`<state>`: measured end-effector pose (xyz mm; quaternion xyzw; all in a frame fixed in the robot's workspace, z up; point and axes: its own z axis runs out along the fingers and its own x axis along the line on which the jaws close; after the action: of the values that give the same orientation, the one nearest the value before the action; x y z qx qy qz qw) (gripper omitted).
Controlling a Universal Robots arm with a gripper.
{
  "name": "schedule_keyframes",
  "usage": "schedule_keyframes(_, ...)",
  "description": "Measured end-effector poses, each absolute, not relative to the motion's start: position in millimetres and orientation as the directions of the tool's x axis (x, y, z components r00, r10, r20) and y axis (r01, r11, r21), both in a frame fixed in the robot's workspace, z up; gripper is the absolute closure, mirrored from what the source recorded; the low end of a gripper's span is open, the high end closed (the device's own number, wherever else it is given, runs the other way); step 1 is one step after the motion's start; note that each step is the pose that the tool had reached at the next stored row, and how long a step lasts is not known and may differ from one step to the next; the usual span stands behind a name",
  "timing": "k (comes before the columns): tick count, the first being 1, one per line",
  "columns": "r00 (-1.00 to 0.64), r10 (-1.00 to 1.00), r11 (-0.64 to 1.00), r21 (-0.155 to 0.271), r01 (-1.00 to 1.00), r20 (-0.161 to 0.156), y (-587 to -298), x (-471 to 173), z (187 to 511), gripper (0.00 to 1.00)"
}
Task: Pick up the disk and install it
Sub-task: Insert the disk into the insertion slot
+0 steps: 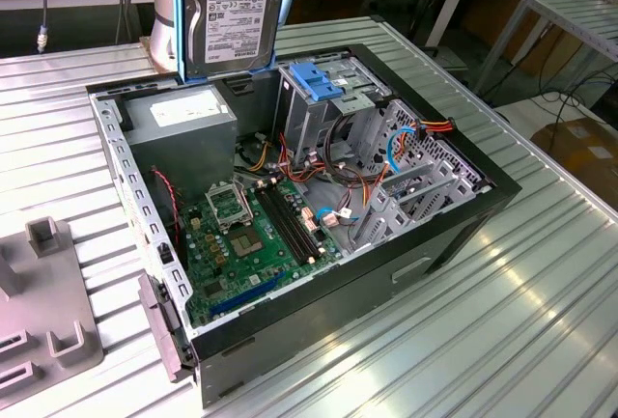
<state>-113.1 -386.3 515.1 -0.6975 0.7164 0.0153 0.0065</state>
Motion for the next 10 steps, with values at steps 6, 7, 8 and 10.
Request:
schedule_keyframes(6, -0.027, -0.999, 0.026, 0.013, -1.0, -0.031, -392.3, -113.1, 515.1, 0.63)
schedule_keyframes(7, -0.027, -0.999, 0.026, 0.013, -1.0, -0.031, -393.2, -113.1, 515.1, 0.63)
schedule_keyframes(8, -0.027, -0.999, 0.026, 0.013, -1.0, -0.031, -394.2, -113.1, 515.0, 0.63)
schedule_keyframes(10, -0.027, -0.999, 0.026, 0.013, -1.0, -0.031, -396.5, -113.1, 515.1, 0.63)
